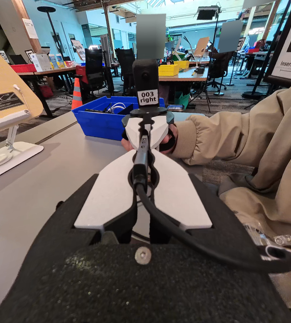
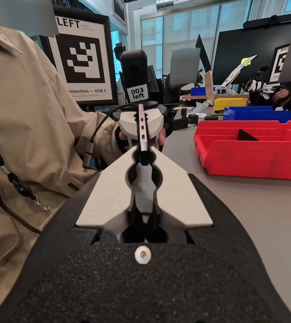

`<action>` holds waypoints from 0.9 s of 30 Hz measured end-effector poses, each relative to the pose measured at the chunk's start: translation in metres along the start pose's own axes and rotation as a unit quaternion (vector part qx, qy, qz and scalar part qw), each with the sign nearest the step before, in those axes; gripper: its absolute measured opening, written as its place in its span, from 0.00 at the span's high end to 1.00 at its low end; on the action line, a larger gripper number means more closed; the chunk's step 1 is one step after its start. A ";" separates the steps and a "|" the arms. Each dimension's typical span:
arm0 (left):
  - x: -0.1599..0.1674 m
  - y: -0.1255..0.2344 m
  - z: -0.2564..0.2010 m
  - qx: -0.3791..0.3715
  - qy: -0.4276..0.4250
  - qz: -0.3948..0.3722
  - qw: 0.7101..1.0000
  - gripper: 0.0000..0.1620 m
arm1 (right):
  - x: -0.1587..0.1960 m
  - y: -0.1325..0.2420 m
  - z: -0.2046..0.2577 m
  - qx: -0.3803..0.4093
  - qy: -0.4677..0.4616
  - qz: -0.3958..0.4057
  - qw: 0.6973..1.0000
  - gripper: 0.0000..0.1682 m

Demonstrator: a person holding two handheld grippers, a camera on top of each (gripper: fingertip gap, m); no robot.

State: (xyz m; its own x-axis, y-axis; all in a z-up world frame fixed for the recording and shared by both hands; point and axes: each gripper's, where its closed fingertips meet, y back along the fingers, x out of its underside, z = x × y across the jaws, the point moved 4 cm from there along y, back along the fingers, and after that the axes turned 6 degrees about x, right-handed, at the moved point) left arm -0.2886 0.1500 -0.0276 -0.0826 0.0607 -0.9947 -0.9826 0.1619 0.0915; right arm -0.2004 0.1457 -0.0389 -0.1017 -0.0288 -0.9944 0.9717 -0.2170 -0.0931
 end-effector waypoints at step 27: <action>0.022 -0.002 -0.002 0.018 -0.096 0.062 0.993 0.94 | 0.028 -0.017 0.002 0.009 0.030 0.099 0.995 0.95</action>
State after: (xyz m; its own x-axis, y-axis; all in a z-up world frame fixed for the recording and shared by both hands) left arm -0.2889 0.1487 -0.0499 -0.1665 0.2695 -0.9485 -0.9596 0.1769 0.2187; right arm -0.2199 0.1467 -0.0652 0.1044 -0.0148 -0.9944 0.9675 -0.2302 0.1050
